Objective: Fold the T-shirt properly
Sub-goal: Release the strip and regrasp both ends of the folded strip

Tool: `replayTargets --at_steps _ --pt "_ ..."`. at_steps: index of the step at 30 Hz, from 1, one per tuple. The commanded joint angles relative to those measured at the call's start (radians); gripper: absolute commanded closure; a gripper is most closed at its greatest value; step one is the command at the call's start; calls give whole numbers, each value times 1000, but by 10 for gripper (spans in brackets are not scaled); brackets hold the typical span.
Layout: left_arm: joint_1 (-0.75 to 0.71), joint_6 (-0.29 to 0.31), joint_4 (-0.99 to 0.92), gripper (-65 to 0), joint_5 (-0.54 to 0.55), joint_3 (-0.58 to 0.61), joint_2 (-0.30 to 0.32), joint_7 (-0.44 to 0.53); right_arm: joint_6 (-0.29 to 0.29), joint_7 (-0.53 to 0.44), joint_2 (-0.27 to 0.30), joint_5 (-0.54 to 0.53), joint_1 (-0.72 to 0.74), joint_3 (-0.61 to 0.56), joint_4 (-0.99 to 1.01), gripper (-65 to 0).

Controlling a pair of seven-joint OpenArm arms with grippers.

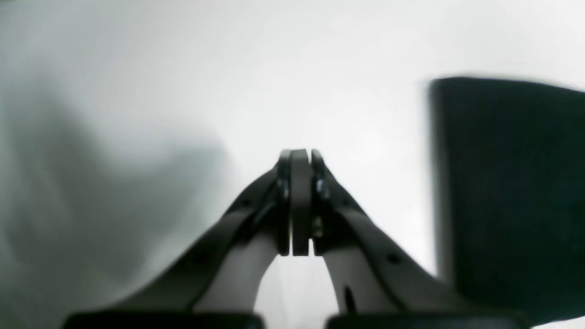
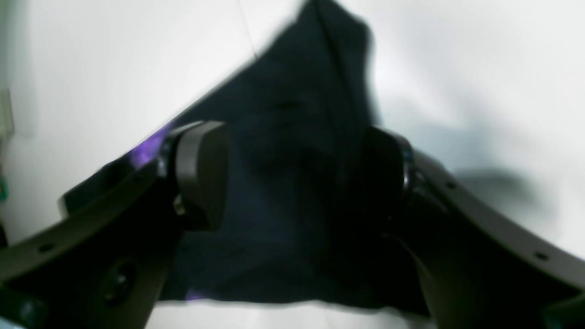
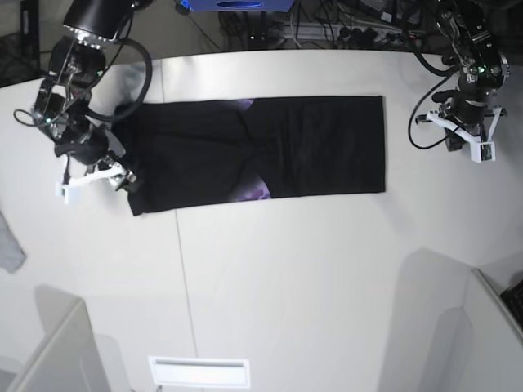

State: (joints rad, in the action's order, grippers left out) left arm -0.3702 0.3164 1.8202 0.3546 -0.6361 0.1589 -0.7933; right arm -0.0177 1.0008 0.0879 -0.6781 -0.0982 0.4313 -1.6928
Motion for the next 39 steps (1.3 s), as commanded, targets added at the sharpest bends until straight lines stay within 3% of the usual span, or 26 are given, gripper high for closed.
replayTargets --at_steps 1,5,8,12,15,17,22,29,35,39 --pt "0 23 -10 0 7 -20 14 19 6 -13 31 -42 10 1 4 -426" --pt "0 155 -95 0 -1 -52 14 21 6 -15 69 -64 24 -1 73 -426" --pt "1 204 -132 0 -1 -51 11 21 6 -10 83 -65 24 -2 106 -429" --pt "9 206 -136 0 2 -43 6 21 22 -13 92 -67 19 -41 150 -428" --pt "12 206 -136 0 7 -43 6 21 120 -13 94 -65 16 -62 184 -423" --pt "13 206 -136 0 7 -43 5 21 152 -13 94 -62 12 -67 187 -423" --pt "21 206 -136 0 7 -35 5 21 160 -6 91 -67 -22 -71 179 -423" --pt "55 201 -193 0 5 61 -5 22 160 -55 92 -62 -47 -179 196 -419" --pt "89 201 -224 0 -4 65 -37 22 160 -76 98 -61 -47 -183 231 -308" --pt "98 201 -224 0 -4 140 -32 21 158 -78 100 -59 -41 -179 236 -137"
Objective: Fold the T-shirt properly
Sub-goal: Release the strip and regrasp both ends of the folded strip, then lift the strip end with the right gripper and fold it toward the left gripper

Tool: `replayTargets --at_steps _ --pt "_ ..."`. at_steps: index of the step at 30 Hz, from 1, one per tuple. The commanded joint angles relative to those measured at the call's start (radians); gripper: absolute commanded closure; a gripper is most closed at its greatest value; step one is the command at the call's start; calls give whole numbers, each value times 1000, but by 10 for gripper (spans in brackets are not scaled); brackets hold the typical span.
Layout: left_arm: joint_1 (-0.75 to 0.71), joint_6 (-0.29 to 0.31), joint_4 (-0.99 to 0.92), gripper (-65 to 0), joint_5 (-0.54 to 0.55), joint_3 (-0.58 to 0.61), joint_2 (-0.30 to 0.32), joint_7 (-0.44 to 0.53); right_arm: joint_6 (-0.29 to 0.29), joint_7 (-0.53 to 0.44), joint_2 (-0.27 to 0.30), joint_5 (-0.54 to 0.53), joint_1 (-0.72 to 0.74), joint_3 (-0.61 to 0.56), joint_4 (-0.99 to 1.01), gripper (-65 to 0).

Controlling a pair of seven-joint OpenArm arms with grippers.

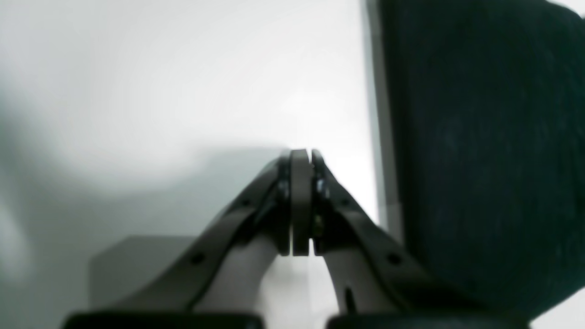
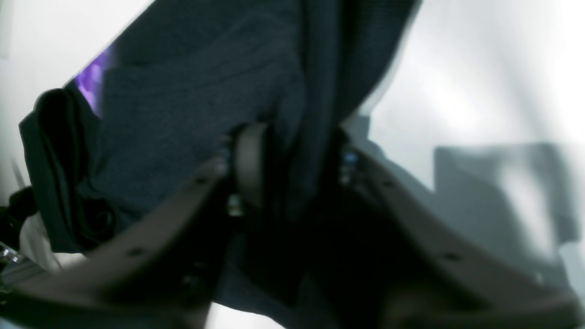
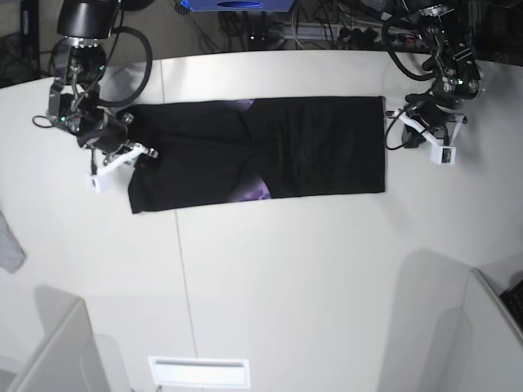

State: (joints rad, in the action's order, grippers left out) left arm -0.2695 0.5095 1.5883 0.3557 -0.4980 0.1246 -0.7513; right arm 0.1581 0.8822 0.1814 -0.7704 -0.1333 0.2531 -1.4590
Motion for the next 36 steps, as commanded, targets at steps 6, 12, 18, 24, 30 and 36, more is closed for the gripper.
replayTargets --at_steps 6,12,18,24,30,36 --pt "8 2 8 0 -5 85 -3 -21 -22 41 7 33 19 -1 -1 0" --pt "11 -81 16 0 -5 195 -3 -21 -22 41 27 35 16 -10 -102 0" --pt "13 -81 17 0 -5 272 -3 -21 -119 42 27 35 2 -44 -216 0" --pt "28 -81 17 0 -5 272 -3 -21 -226 42 23 35 -1 -151 -348 0" --pt "31 -81 17 0 -5 224 5 -21 -325 42 20 33 -1 -266 -458 0" --pt "22 -81 17 0 -5 149 36 -21 -349 45 -10 32 1 -305 -506 0"
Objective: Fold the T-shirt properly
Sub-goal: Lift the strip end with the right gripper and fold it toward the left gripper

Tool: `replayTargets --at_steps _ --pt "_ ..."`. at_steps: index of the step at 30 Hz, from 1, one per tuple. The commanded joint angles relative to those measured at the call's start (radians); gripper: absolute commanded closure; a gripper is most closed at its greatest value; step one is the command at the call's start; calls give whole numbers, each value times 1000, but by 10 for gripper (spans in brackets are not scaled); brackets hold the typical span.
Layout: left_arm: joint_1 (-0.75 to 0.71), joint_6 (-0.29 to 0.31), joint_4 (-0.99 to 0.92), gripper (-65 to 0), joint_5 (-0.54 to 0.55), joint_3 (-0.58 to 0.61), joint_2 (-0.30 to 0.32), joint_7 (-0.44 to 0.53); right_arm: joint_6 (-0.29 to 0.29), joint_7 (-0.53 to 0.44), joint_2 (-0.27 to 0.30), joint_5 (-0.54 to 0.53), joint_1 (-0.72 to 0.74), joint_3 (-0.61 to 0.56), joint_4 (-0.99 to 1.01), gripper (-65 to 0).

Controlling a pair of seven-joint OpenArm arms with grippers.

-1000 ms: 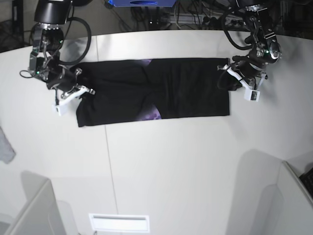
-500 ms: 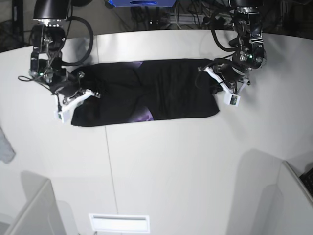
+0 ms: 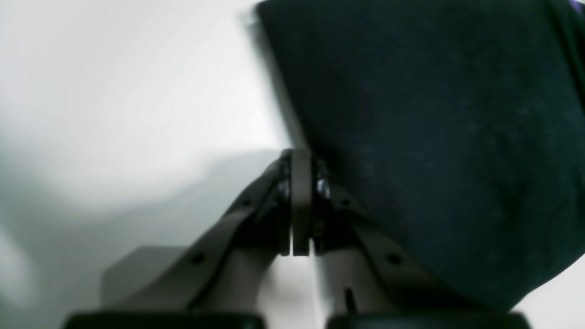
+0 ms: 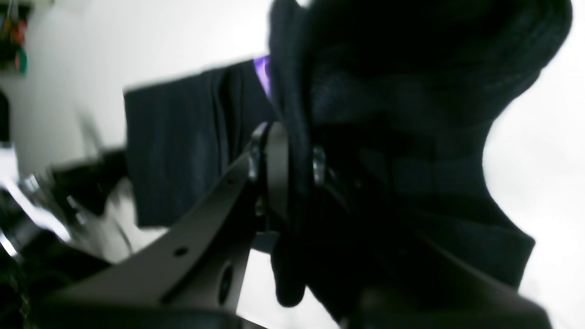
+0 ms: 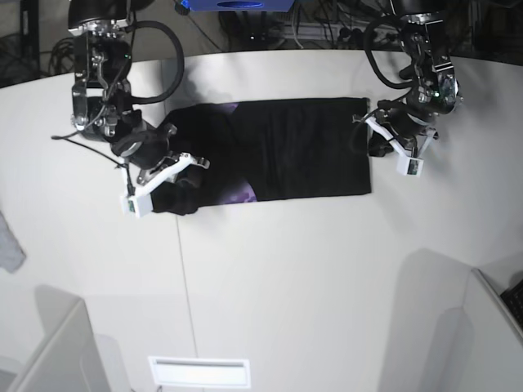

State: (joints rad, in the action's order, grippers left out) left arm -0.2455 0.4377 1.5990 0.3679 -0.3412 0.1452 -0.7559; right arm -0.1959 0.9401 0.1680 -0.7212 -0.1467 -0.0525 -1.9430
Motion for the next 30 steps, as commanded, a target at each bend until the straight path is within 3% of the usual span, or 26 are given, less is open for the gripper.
replayTargets --at_steps 1,5,11,16,20,30 --pt "-2 -9 7 0 -17 -12 26 -17 -3 -13 2 -19 14 -2 -28 0" --pt "-4 -9 5 0 -17 -16 54 -18 -18 -16 -2 -18 19 -56 -45 0" --pt "-19 -9 5 0 -17 -8 50 -20 -103 -22 -3 -19 49 -185 -49 0" --pt "-33 -9 1 0 -17 69 52 -17 -150 -135 -3 -18 45 -277 -63 0" --pt "-44 -9 1 0 -17 95 52 -17 -213 -145 -3 -18 65 -344 -65 0" --pt "-44 -9 4 0 -17 95 50 -17 -253 -235 -5 -16 94 -458 -63 0"
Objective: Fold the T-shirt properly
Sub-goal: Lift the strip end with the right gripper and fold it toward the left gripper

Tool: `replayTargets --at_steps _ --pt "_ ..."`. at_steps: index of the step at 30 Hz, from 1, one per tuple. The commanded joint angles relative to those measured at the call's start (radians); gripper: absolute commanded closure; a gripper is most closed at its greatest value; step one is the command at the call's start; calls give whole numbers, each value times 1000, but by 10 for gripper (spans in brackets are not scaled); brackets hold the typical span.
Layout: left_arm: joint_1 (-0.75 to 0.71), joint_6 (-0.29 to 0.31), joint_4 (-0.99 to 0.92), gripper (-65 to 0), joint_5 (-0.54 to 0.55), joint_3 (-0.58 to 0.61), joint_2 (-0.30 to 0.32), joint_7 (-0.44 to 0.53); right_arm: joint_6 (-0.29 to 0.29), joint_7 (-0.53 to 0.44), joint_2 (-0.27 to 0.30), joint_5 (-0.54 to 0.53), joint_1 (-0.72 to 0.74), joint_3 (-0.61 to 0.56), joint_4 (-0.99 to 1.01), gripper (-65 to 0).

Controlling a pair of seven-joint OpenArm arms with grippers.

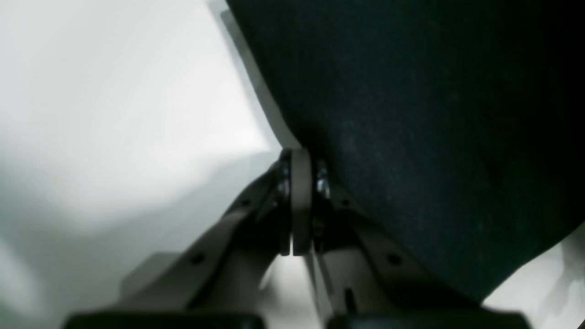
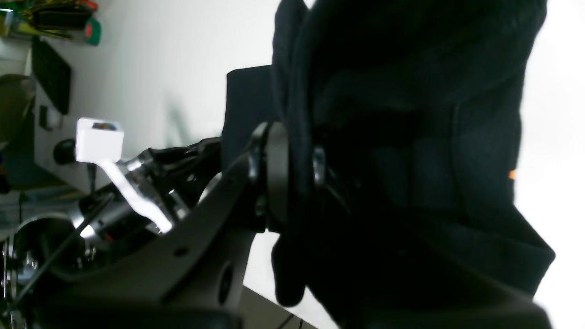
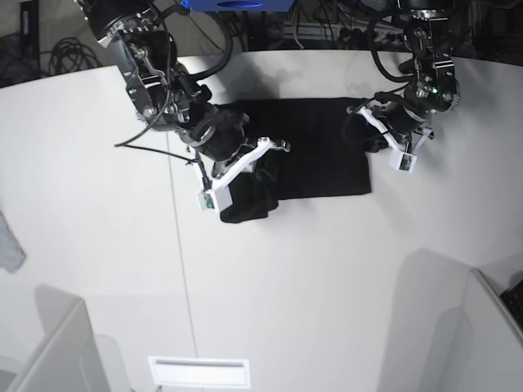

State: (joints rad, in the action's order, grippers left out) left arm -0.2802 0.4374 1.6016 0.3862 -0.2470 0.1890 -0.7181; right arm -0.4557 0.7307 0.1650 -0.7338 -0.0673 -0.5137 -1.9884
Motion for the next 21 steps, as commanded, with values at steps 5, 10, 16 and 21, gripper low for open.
replayTargets --at_steps 5,10,16,21 --pt "-9 -9 -2 0 -36 1 7 -54 7 -24 -35 -3 14 2 -18 0" --pt "-7 -9 -1 0 -36 8 5 -54 8 -24 -72 -2 14 0 -18 0" --pt "-7 -9 3 0 -36 45 5 -54 10 -24 -109 -2 14 0 -15 0" --pt "-7 -9 3 0 -36 38 5 -54 13 -24 -120 -2 14 -9 -15 0"
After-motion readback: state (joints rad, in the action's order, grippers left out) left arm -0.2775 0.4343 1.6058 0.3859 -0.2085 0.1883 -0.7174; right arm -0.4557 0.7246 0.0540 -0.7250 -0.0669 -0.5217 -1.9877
